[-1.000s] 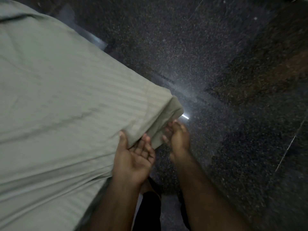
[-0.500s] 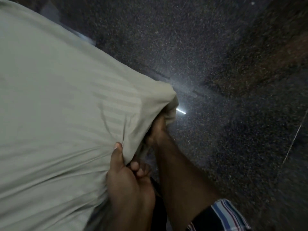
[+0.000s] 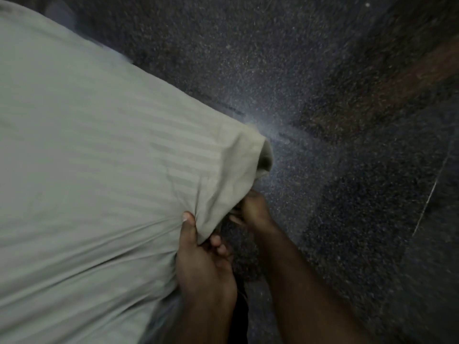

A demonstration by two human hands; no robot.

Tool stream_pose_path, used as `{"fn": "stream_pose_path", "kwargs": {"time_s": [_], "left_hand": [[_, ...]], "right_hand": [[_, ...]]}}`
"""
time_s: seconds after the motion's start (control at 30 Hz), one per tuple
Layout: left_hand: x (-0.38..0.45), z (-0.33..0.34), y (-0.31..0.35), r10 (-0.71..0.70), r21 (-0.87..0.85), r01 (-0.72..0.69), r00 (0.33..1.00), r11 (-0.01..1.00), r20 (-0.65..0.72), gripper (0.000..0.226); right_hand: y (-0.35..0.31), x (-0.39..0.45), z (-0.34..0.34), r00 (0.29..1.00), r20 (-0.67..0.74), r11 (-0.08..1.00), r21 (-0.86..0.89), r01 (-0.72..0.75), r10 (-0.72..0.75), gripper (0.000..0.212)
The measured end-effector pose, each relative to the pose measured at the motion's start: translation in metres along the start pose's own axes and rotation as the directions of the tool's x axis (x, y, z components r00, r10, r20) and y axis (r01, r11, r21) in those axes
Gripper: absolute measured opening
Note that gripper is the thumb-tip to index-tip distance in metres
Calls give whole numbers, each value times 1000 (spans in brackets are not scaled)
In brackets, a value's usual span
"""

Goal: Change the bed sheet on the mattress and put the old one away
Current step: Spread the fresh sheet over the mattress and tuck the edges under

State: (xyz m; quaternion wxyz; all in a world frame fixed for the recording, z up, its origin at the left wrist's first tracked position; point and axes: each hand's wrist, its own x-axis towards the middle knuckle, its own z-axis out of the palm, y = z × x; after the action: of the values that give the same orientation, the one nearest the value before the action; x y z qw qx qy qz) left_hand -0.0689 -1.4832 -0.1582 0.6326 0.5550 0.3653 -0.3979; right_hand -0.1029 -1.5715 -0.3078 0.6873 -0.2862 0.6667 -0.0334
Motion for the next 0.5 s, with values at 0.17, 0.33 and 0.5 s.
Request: {"fn": "stream_pose_path", "kwargs": {"time_s": [0.17,0.33,0.5], "left_hand": [[-20,13,-11,-156,254,101,966,962,205,67],[-15,45,4,-255,237,191,926,952,277,80],[1,54,9,-146,-28,156,961,987,234,60]], "right_hand": [[7,20,-47,934,-313,985,-15,174,-170,29],[-21,24,-55,911,-244,943,-83,323,-334,67],[-31,37,-35,916,-127,861,-411,301,-381,20]]}}
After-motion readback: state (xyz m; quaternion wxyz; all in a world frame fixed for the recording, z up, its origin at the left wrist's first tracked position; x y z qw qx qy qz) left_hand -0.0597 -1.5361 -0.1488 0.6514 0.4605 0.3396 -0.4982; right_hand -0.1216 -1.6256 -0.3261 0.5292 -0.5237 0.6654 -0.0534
